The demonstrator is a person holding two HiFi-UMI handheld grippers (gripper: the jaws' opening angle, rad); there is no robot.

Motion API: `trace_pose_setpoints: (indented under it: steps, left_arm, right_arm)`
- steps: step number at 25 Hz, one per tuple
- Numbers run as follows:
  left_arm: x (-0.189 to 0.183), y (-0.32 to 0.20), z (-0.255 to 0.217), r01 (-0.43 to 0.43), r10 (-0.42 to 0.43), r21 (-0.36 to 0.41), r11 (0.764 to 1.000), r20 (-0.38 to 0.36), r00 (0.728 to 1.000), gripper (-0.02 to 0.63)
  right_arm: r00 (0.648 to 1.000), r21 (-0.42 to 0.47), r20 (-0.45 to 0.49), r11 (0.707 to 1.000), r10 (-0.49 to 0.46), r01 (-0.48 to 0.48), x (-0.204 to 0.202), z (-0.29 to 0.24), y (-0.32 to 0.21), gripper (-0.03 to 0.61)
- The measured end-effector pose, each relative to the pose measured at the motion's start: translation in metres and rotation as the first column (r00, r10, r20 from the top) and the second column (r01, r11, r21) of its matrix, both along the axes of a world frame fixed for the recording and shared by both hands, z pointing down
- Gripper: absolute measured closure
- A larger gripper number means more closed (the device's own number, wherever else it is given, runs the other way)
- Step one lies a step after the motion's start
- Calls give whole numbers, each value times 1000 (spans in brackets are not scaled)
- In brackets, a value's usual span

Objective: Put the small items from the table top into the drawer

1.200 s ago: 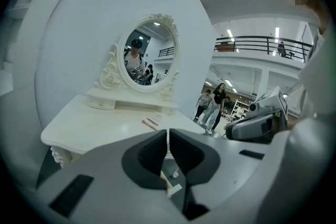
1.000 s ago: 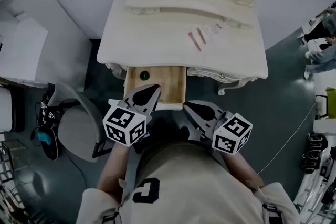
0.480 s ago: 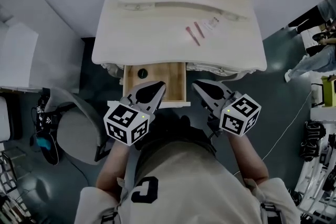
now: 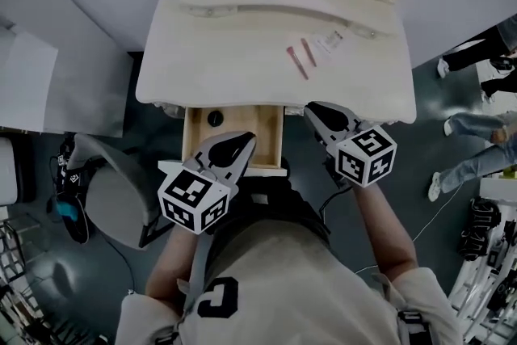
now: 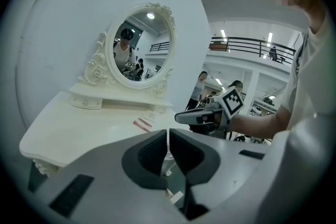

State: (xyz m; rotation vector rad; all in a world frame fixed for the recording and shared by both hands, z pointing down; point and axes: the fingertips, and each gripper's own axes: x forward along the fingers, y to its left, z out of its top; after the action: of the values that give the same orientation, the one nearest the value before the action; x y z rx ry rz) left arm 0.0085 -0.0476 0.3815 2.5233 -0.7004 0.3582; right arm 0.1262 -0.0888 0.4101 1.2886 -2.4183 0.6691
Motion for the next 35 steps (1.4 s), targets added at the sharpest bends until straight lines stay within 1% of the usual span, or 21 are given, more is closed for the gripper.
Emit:
trace_pose_setpoints:
  steps: [6,7,8,9,13,16,20,24,28,32,35]
  left_arm:
    - [16,-21,9,55,-53,-26,998,50,997,546]
    - [20,-22,11,59,-57,-32,998,56,997,546]
    - [23,-24,13,62,-60,-38,997,60,996,546]
    - [26,-26,14,65,-62,-42,997,64,996,546]
    - [33,-30,20,77,-73,-56,995,79,994,546]
    - [38,-34,21,83,-78,-60,995,77,994,546]
    - [37,-37,23,95,-90,-64,993,74,993,546]
    - [28,-39,23,115,-111,-63,991,71,991,546]
    - [15,-40,24,141,-136,-67,988,71,988,546]
    - [11,-38,26,146,-142,-71,987,65,988,546]
    - [10,-36,24,142,-138,-59,988,59,989,547]
  right_arm:
    - [996,-34,-88,999,-31,28,33,44,-49,546]
    - [994,-43,-99,999,-37,33,38,53,-57,516]
    - [993,-54,-108,998,-46,40,42,62,-64,438]
    - [991,-65,-119,997,-55,47,45,71,-72,414]
    - [979,-110,-191,993,-68,48,55,108,-99,414]
    - [963,-136,-259,990,-73,38,64,132,-115,414]
    - [943,-173,-319,984,-101,46,64,158,-128,414]
    - [932,-210,-344,977,-113,41,61,175,-136,414]
    - [936,-237,-333,971,-110,29,59,184,-140,414]
    - [939,-233,-325,972,-116,39,61,183,-141,414]
    - [940,-234,-319,971,-119,44,62,183,-142,417]
